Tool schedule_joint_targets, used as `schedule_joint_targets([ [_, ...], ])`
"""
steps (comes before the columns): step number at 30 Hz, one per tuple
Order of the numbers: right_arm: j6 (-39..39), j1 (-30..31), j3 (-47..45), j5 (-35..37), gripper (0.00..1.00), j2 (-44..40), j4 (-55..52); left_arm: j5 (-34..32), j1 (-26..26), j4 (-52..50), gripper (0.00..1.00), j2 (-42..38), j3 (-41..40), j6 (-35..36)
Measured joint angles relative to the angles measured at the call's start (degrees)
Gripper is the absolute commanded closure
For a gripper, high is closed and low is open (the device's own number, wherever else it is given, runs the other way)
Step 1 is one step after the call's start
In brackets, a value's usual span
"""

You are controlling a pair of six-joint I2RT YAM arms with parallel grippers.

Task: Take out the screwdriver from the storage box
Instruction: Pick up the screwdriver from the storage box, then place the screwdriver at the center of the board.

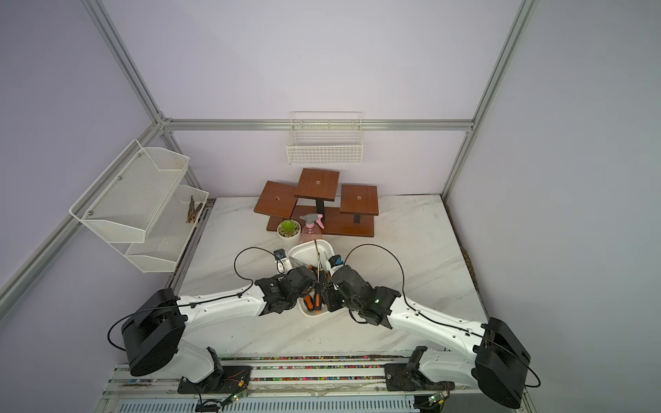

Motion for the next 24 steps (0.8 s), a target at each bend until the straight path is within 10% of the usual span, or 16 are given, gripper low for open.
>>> schedule_joint_targets([
  [11,6.27,-0.04,-12.7,4.68,1.0,-18.99,-6.71,-0.09,2.49,0.15,1.0,-2.38,-1.2,5.68],
  [24,9.84,-0.42,-15.13,3.37,1.0,-7.65,-5.44,2.99,6.05,2.86,1.0,-3.85,-2.99,12.2],
])
